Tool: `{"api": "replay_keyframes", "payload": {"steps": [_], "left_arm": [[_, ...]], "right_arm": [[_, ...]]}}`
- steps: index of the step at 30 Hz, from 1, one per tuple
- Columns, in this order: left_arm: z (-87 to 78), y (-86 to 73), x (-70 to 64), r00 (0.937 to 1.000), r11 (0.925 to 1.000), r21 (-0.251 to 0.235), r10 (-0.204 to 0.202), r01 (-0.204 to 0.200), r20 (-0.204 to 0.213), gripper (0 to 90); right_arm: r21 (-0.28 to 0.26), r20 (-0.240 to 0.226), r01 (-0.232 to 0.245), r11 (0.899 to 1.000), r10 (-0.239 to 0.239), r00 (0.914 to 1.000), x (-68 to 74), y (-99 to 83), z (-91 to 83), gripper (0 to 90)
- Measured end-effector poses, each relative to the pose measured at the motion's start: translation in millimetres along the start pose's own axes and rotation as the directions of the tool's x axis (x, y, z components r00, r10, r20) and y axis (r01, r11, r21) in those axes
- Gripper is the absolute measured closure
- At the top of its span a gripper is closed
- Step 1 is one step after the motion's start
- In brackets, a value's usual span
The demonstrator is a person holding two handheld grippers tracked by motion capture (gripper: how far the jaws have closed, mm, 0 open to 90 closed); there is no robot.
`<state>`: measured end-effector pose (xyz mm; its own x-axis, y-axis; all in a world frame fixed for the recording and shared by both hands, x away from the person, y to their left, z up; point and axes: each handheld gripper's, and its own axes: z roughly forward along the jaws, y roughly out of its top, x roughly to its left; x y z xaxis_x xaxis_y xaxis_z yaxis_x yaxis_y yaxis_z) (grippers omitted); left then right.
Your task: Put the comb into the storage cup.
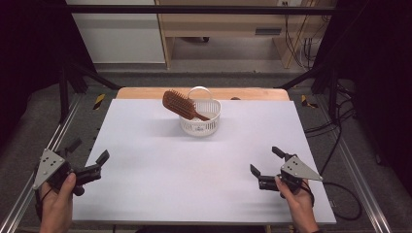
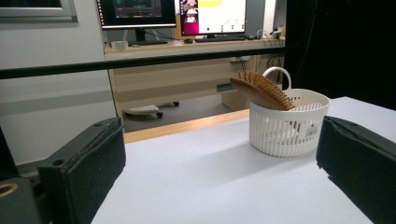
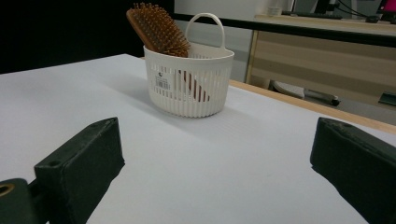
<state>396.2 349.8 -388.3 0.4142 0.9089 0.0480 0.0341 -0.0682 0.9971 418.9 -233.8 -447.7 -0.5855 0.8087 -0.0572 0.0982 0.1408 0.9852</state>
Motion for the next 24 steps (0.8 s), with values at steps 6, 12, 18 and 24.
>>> {"api": "replay_keyframes", "payload": {"steps": [6,12,18,24], "left_arm": [[-3.6,-11.8,-4.5,1.0000,0.9999,0.009,-0.005,0.005,-0.003,1.5],[-4.8,-23.5,-9.2,1.0000,0.9997,0.025,-0.001,0.001,-0.005,1.5],[-6.9,-31.1,-12.5,1.0000,0.9995,0.033,0.001,-0.001,-0.002,1.5],[-8.7,-40.3,-15.7,0.9999,0.9990,0.044,-0.013,0.013,0.005,1.6]], "right_arm": [[0.002,-0.001,0.007,1.000,-0.007,1.0000,0.1,-2.6,-0.9,2.8],[0.000,-0.001,0.009,1.000,-0.009,1.0000,-0.4,-4.8,-2.4,2.8],[0.003,-0.008,0.005,1.000,-0.005,1.0000,0.5,-7.6,-1.1,2.8],[0.005,-0.017,0.008,1.000,-0.008,0.9998,3.2,-9.2,1.3,2.8]]}}
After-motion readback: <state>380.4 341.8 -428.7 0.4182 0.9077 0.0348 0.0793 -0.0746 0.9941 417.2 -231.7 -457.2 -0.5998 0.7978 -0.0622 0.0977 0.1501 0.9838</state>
